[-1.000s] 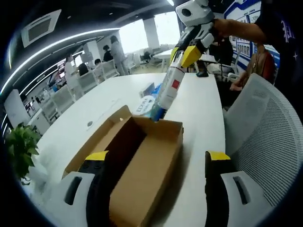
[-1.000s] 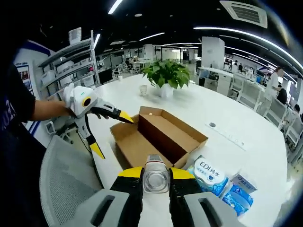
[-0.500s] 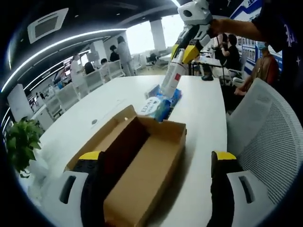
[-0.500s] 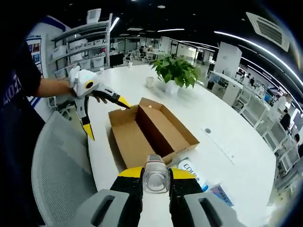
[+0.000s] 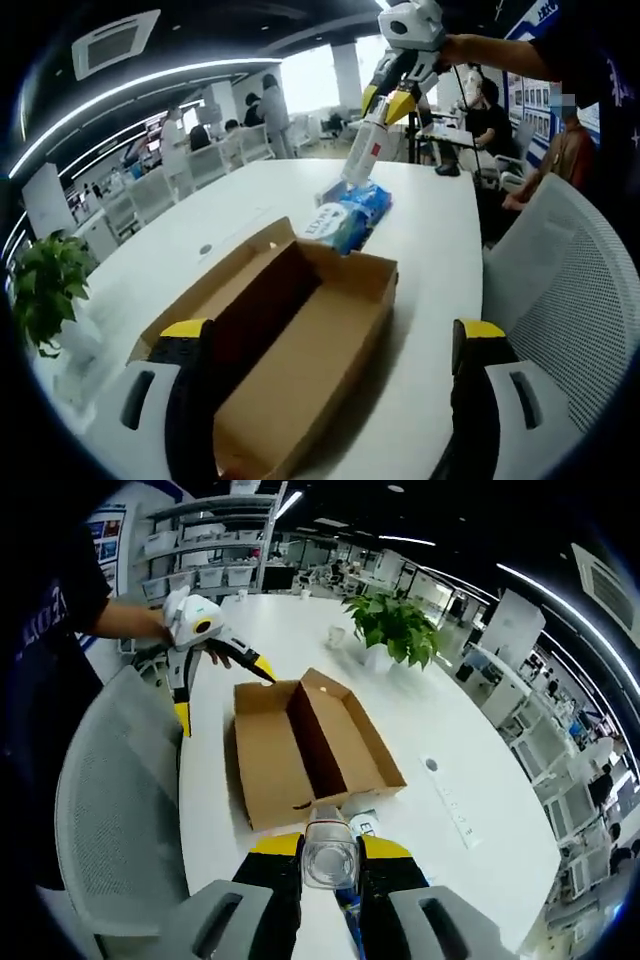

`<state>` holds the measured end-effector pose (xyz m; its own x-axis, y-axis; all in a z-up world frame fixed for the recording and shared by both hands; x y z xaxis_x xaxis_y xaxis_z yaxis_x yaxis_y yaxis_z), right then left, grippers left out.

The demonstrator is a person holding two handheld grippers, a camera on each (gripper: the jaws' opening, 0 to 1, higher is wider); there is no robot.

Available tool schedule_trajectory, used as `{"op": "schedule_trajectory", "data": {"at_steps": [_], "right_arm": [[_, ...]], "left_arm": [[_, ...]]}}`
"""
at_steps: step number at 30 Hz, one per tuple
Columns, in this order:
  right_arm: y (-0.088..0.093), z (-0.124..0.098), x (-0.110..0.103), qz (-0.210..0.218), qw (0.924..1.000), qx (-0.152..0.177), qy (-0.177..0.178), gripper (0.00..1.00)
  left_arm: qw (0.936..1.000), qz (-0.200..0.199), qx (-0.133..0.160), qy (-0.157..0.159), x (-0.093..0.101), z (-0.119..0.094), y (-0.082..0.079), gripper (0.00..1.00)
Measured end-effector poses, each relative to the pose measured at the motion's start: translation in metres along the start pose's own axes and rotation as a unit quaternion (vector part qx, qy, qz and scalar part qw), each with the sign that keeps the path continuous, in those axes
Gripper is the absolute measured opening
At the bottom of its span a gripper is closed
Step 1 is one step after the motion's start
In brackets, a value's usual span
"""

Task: Operate the shoe box by opening the lid, removing the specified soft item, and placing it in the target area until the item is outside and the box remains undamaged.

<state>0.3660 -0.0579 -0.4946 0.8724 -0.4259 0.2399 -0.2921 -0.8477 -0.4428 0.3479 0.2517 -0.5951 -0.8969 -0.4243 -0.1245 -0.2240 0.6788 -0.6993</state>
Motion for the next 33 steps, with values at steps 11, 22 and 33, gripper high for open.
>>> {"op": "schedule_trajectory", "data": {"at_steps": [11, 22, 33], "right_arm": [[0.001, 0.0, 0.02, -0.066, 0.9971, -0.033, 0.02, 0.16], [0.003, 0.007, 0.043, -0.123, 0.9902, -0.058, 0.03, 0.16], [0.002, 0.027, 0.064, -0.167, 0.9815, -0.089, 0.028, 0.16]], "left_arm": [[0.9999, -0.009, -0.001, -0.012, -0.001, -0.003, 0.007, 0.99], [0.9996, -0.016, -0.002, -0.024, -0.004, -0.009, 0.013, 0.99], [0.9989, -0.023, -0.008, -0.041, -0.009, -0.016, 0.019, 0.99]]}}
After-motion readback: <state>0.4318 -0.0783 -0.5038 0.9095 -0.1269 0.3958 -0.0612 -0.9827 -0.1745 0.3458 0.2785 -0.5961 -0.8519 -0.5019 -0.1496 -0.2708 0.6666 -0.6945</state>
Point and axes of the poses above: the point that each gripper's makers call its tool centre point, and the gripper's own axes: z roughly forward along the fingers, x roughly to its right, y roughly out of its underside, the point moved 8 cm from there along -z, roughly backward along the fingers, and after that the axes turned 13 degrees about -x, right-handed, at the moved point
